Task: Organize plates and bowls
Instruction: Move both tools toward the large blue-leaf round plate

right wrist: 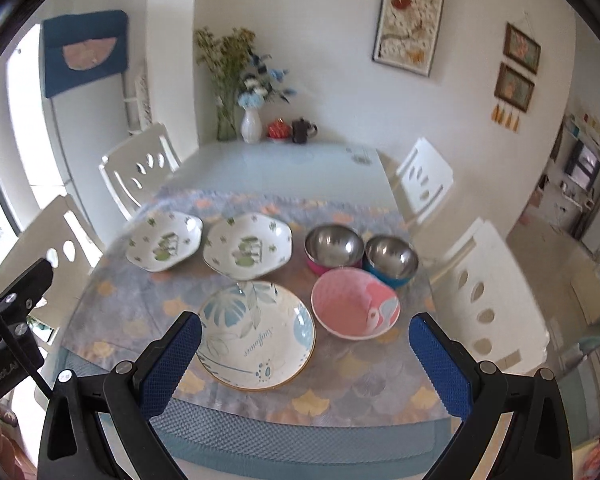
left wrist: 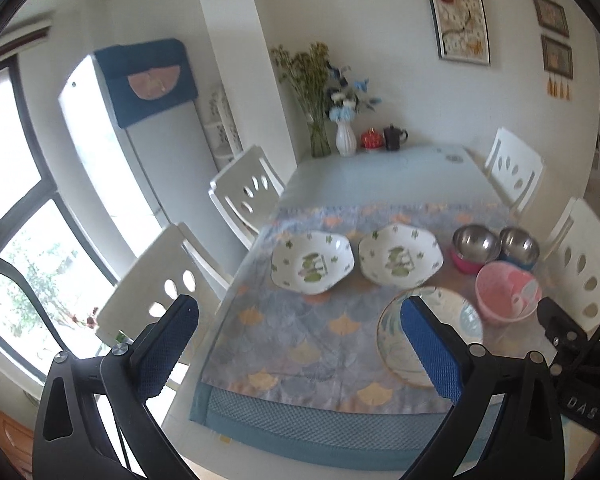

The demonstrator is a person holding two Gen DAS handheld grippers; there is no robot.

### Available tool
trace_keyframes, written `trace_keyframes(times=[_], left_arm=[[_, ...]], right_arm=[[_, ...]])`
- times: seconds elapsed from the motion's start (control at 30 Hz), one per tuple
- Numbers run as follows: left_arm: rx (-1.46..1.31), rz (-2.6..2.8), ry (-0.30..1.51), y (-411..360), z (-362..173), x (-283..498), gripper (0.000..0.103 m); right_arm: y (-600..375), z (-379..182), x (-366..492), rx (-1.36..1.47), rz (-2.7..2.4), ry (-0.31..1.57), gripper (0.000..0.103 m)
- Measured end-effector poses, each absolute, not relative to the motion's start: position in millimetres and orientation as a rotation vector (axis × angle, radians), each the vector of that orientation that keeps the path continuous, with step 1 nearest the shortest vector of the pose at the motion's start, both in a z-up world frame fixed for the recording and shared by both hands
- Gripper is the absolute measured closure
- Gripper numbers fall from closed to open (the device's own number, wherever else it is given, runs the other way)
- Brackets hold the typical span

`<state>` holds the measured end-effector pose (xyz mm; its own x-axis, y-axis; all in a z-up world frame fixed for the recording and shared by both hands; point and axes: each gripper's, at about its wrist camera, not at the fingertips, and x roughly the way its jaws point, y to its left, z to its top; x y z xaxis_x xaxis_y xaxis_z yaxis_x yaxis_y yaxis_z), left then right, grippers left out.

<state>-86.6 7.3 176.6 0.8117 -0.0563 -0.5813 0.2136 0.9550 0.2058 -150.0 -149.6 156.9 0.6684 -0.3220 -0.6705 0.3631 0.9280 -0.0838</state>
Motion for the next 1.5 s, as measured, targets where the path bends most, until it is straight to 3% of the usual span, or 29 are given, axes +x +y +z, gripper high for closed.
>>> trace_keyframes(times=[0.43,0.87,1.13,1.5], left_arm=[[0.269,-0.083,0.567,1.6,188.0,-95.6,0.001],[0.198,-0.15,0.589,40.9,176.9,6.1,0.001],[0.202,-0.31,0.628,22.6,163.1,52.0,0.001],[0.2,-0.485,0.685,-11.7,141.1,87.2,0.002]], right_arm=[[-152.0,185.0,-160.7,0.002,-0.374,0.675,0.0],[-162.8,165.6,-112.6,0.094,-0.397,0.595,0.0],[-162.3,168.1,-76.9,0.121,-0.468,0.531,0.0],[-190.1,144.2,-53.2,0.178,-0.606,0.616,0.0]])
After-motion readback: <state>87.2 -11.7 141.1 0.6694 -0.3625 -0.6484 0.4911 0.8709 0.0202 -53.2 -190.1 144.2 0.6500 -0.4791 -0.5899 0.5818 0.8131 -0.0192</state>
